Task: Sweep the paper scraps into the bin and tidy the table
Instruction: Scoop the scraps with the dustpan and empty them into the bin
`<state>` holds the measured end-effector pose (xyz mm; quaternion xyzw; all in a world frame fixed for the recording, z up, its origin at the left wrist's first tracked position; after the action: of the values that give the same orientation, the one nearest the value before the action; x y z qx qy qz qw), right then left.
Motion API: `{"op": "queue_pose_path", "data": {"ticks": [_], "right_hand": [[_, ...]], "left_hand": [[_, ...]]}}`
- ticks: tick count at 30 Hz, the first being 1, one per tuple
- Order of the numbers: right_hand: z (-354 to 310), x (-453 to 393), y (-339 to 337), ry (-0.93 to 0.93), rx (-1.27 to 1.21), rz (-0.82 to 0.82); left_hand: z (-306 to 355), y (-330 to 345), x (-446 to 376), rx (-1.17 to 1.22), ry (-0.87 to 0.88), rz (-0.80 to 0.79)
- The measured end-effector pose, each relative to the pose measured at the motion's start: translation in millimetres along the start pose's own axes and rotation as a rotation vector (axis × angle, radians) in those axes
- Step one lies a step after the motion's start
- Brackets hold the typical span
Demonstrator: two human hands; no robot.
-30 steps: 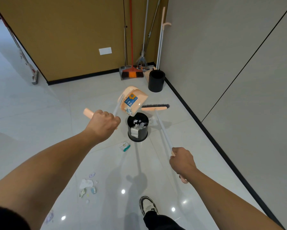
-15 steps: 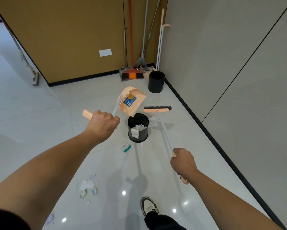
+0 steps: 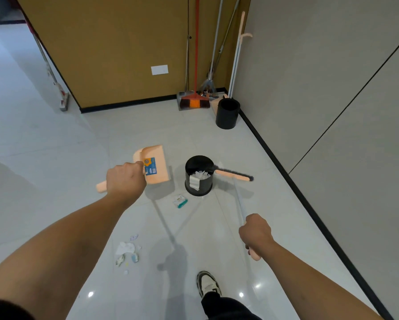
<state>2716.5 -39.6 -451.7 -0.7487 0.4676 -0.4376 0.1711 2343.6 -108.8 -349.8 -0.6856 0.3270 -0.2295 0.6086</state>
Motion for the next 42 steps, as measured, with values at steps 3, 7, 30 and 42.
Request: {"op": "queue_pose_path", "data": {"ticks": [3, 7, 30, 42], "right_hand": [[3.8, -3.1, 13.6, 0.093, -0.102, -0.038], [18.3, -6.9, 28.9, 0.342, -0.373, -0.044], [-6.1, -34.4, 67.8, 0.257, -0.36, -0.172], [-28.7, 45.2, 55.5, 0.103, -0.299, -0.087]], "left_hand": [[-21.4, 10.2, 5.8, 0.052, -0.094, -0.04], [-40.5, 25.7, 14.3, 0.132, -0.201, -0.073], [-14.8, 82.0, 45.9, 0.234, -0.336, -0.255], [-38.4, 51.3, 58.4, 0.381, -0.324, -0.2]]}}
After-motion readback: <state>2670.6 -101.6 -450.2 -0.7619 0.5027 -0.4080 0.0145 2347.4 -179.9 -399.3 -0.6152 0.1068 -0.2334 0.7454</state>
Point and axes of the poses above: each hand's wrist, its own x-axis away from the middle knuckle, its own y-axis out of the palm, z = x × y, the point moved 7 cm from there along -x, towards the middle knuckle, and after that the axes turned 11 degrees about -y, right-handed, at the moved point
